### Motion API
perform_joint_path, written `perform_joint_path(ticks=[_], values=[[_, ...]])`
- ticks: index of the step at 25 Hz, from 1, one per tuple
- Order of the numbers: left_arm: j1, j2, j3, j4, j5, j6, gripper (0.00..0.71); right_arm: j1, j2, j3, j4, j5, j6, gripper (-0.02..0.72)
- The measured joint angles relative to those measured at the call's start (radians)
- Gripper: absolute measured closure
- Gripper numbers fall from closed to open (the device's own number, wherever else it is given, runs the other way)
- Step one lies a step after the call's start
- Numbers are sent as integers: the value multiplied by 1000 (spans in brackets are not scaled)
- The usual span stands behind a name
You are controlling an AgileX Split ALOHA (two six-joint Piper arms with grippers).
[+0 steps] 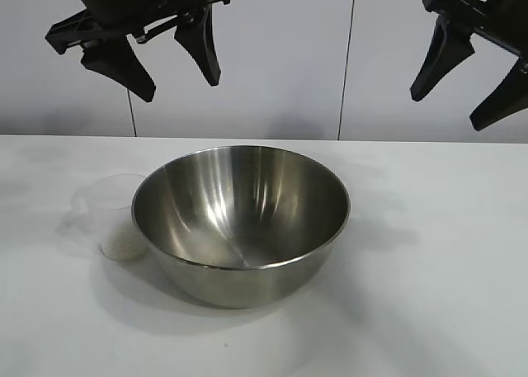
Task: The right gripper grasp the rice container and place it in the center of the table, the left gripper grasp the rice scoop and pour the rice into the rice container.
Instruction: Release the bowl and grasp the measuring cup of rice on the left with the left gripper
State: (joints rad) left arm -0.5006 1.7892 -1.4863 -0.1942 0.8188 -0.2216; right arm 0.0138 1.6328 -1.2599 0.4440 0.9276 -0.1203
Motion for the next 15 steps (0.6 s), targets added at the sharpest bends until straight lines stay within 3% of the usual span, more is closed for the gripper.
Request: perform_joint_path(ticks=[15], values=[[0,0,0,0,0,0,189,0,-1,0,0,13,-1,210]])
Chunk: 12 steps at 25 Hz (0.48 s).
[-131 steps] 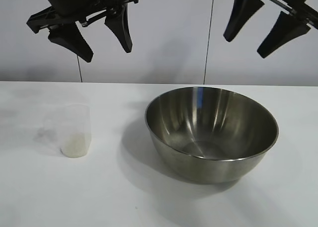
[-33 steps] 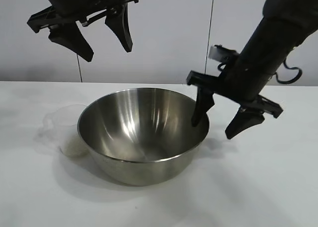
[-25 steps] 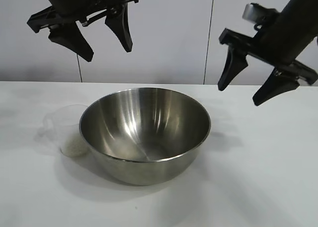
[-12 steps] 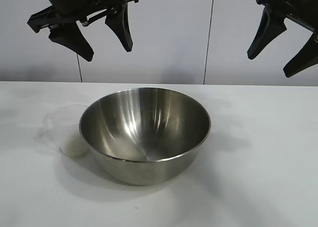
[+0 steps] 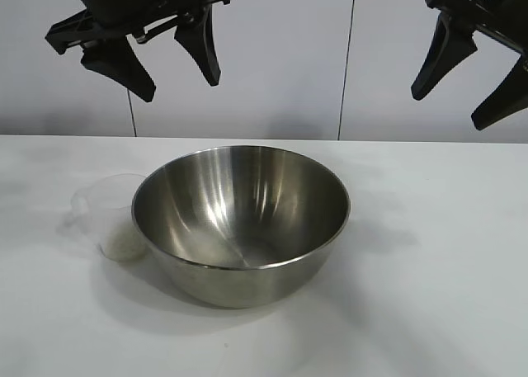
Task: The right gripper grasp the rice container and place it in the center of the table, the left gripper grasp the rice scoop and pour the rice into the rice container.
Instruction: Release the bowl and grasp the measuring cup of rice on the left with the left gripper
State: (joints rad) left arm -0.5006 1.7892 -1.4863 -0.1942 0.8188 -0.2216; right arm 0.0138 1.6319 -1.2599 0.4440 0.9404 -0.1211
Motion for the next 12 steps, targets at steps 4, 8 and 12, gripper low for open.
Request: perform_joint_path(ticks=[4,8,12], values=[[0,0,0,0,0,-1,189,0,0,0,0,-1,0,210],[0,0,0,0,-1,-2,189,0,0,0,-1,-3,-1,210],[0,0,0,0,-23,-2,189,0,0,0,-1,-8,-2,210]])
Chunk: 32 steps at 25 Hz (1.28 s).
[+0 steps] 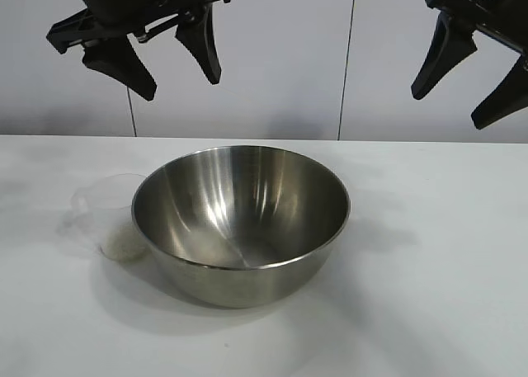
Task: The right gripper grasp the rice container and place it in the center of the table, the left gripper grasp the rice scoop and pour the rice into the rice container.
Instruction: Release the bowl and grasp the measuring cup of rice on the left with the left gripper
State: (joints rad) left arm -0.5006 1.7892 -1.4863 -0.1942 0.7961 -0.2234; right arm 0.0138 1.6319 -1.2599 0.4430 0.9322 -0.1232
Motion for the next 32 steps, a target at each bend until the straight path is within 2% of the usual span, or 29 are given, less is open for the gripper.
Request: perform_joint_path(ticks=[22,25,28,32], values=[[0,0,0,21,-20,14,194,0,0,0,0,-15,0,210],[0,0,0,70,-23,18,192,0,0,0,0,-15,0,210],[0,0,0,169,-14,19,161,0,0,0,0,-15,0,210],[0,0,0,293,66,21,114,0,0,0,0,-15,0,210]])
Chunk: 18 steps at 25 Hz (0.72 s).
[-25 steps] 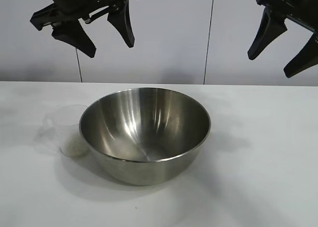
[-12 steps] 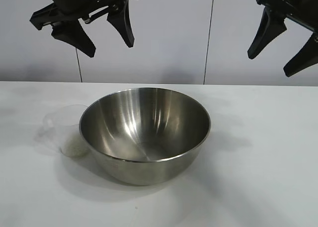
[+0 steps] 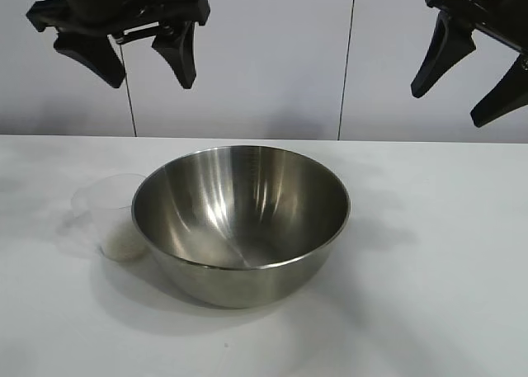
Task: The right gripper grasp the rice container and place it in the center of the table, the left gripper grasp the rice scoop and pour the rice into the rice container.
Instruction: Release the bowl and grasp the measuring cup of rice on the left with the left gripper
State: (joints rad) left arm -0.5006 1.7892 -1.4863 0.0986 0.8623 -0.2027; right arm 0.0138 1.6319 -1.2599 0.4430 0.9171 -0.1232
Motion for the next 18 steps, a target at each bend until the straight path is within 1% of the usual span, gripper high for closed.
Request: perform_joint_path(ticks=[3,5,8,12,14,16,18], values=[[0,-8,0,47,38,-1,105,0,0,0,0,0,0,210],[0,-35,0,52,16,-6,105,0,0,0,0,0,0,210],[0,-110,7,52,-74,-10,105,0,0,0,0,0,0,210],[0,-234,40,61,-158,-10,105,0,0,0,0,0,0,210],[0,-296,84,67,-201,-10,105,0,0,0,0,0,0,210],[0,-367,162,77,-270,-10,105,0,0,0,0,0,0,210],[0,-438,258,82,-377,-13,105,0,0,0,0,0,0,210]])
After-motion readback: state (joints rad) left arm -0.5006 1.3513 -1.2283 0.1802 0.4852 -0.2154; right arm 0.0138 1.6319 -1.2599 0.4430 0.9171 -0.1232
